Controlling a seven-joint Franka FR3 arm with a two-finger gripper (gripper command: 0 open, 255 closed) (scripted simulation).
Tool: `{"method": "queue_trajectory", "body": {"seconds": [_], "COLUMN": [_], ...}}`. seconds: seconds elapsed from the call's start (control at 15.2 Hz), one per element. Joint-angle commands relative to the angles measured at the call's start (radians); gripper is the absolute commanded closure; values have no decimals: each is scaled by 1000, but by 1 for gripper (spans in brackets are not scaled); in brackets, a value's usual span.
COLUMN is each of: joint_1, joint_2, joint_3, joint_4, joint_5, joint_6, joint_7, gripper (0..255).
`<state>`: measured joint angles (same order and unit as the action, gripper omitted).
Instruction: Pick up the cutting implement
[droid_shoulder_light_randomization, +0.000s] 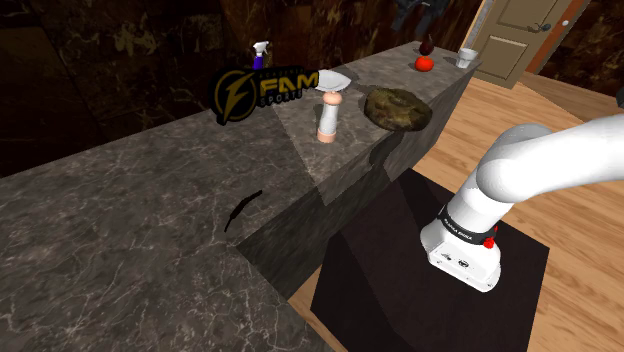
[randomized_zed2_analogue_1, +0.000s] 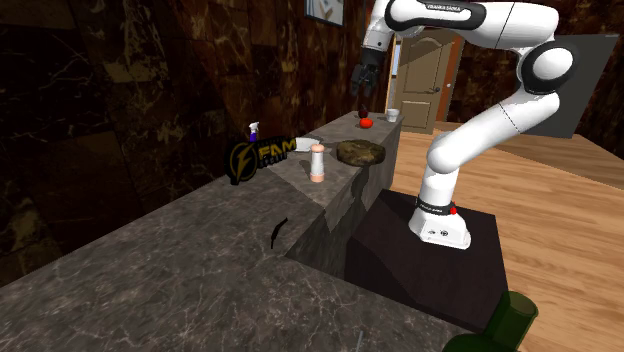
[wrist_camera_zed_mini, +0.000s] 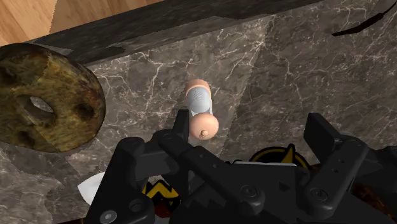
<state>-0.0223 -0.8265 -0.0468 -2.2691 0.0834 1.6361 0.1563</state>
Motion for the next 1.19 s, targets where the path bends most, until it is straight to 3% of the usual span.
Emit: {"method": "queue_trajectory", "body": {"seconds": [0.0,0.59,1.12], "joint_1": [0,-10,-20], "joint_2": [0,-15,103], "joint_3": [0,228,452], "joint_4": [0,-185,-240], "joint_5": [0,112,213], "joint_6": [0,153,314], "joint_7": [0,327,621], "gripper": [0,0,0]}}
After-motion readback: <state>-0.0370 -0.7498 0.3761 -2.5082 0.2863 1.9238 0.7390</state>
